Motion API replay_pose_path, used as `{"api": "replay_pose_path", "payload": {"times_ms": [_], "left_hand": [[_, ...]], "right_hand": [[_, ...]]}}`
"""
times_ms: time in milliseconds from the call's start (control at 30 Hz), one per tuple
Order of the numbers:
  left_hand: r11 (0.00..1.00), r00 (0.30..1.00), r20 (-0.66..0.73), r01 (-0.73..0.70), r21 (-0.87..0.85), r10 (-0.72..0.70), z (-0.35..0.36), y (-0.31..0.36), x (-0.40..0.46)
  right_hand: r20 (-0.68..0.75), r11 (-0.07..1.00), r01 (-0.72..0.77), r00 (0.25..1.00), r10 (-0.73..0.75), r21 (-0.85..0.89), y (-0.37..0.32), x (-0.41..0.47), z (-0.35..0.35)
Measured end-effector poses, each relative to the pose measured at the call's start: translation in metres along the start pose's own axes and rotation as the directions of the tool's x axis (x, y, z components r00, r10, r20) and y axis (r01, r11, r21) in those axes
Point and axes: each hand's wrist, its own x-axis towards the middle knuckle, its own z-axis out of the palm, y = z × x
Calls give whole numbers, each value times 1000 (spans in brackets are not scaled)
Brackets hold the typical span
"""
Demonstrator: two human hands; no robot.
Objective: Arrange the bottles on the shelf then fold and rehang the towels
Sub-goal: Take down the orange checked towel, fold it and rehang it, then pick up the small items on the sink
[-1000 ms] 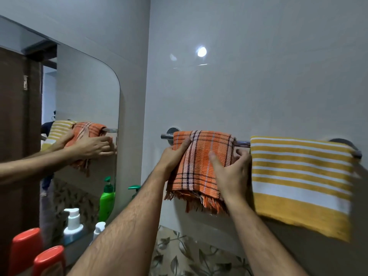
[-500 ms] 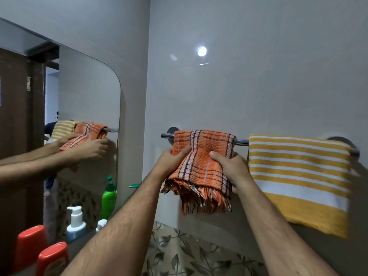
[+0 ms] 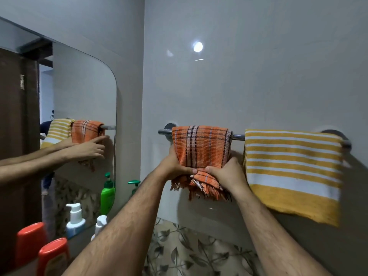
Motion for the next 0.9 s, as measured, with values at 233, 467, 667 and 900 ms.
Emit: {"api": "replay_pose_path", "payload": {"times_ms": [233, 467, 667, 900], "left_hand": [[959, 942, -303, -56, 279, 143, 7, 12, -29], [803, 834, -360, -154, 576, 419, 26, 16, -81], [760, 872, -310, -101, 642, 378, 18, 8, -149], [703, 941, -269, 50, 710, 205, 20, -37, -256]], "right_hand": [[-285, 957, 257, 915, -286, -136, 13, -30, 24], [-359, 706, 597, 609, -708, -380, 2, -61, 32], [-159, 673, 710, 654, -739, -207, 5, -93, 34], [172, 652, 756, 650, -740, -54, 64, -141, 85]]}}
